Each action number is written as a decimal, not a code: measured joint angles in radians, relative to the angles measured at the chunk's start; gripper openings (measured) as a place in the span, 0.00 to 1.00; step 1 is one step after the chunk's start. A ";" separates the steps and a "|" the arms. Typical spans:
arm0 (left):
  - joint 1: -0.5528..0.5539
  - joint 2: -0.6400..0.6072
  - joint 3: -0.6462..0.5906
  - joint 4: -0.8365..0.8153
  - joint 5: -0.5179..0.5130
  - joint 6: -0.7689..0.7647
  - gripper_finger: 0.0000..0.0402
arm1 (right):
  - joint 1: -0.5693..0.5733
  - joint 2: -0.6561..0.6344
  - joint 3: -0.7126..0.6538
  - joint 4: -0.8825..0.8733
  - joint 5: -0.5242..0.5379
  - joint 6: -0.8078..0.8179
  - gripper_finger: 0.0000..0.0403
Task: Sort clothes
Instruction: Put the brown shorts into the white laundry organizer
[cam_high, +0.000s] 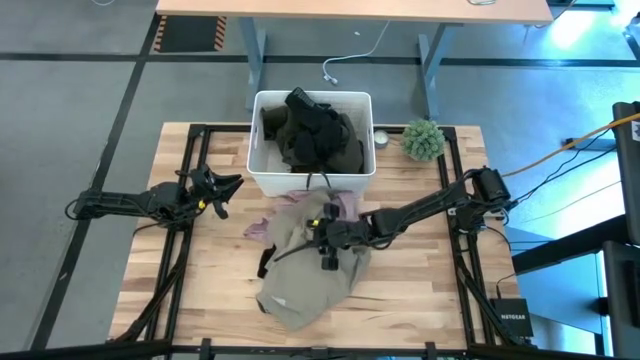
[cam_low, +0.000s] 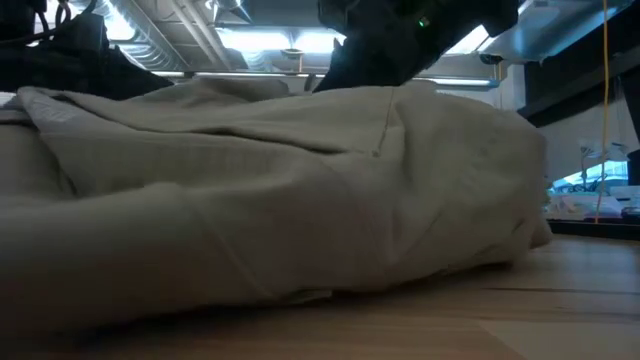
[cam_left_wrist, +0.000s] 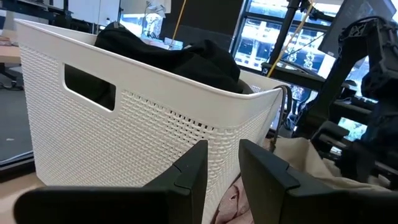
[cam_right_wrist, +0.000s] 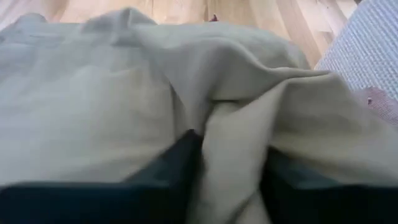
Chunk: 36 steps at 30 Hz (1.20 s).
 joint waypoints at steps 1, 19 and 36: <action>0.000 0.000 0.000 0.000 0.000 0.000 0.21 | 0.000 -0.006 0.004 -0.012 0.000 -0.010 0.22; 0.000 0.000 0.000 -0.001 0.000 -0.005 0.21 | 0.045 -0.236 0.422 -0.383 0.147 -0.199 0.05; 0.000 0.000 0.000 -0.002 0.000 -0.002 0.21 | -0.093 -0.247 0.909 -0.286 0.375 -0.625 0.04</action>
